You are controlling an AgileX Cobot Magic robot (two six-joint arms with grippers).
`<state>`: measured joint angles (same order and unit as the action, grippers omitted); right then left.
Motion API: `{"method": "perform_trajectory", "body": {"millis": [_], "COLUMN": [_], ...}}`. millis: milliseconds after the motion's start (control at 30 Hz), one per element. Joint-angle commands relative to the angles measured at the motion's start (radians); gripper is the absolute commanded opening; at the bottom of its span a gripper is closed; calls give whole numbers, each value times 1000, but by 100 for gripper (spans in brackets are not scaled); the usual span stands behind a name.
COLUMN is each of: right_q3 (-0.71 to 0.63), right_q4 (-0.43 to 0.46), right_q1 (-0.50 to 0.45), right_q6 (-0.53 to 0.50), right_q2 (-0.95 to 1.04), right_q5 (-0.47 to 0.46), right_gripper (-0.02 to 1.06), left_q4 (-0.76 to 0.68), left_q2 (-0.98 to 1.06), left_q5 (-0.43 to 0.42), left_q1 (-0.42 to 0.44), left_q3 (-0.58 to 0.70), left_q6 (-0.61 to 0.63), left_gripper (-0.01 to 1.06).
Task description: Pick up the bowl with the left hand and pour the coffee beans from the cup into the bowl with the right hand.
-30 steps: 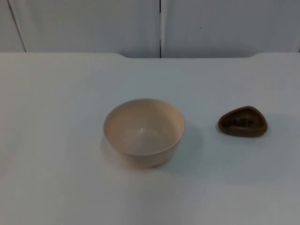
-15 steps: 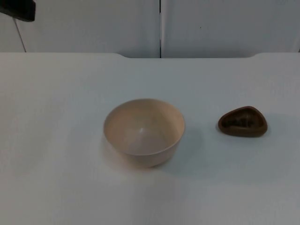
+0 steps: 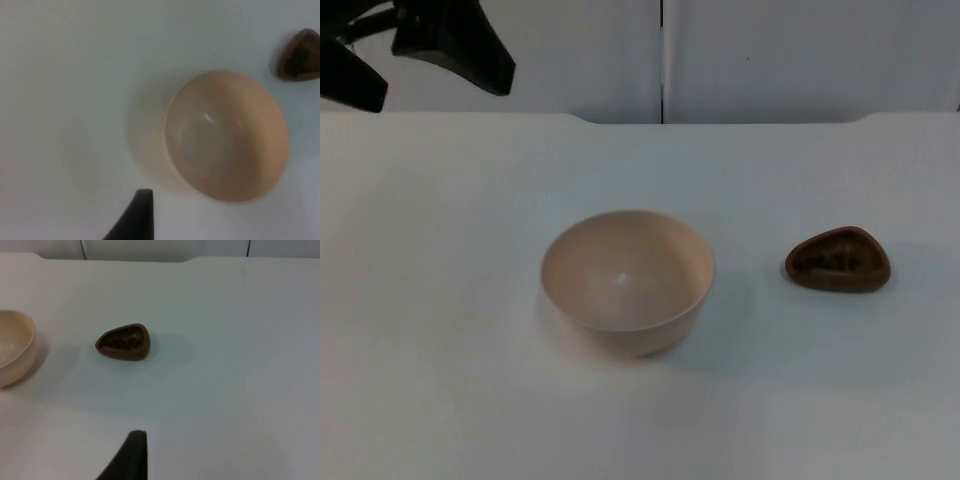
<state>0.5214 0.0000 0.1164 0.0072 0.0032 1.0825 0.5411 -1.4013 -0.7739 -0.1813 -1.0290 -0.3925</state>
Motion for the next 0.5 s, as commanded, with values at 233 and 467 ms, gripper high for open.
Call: {"method": "perform_trajectory", "body": {"millis": [233, 467], "right_q3": [-5, -5], "right_q4": [0, 0], "right_q1": [-7, -7], "right_q6": [-2, -2], "right_q2": [-3, -3], "right_q5": [-4, -4], "right_gripper": [105, 105], "left_q4": [-34, -39], "left_q2": [-151, -246], "left_q5": [-7, -28], "left_q1": [-8, -8], "left_q3": [-79, -136], "left_q6": [35, 45], "left_gripper": [100, 100]}}
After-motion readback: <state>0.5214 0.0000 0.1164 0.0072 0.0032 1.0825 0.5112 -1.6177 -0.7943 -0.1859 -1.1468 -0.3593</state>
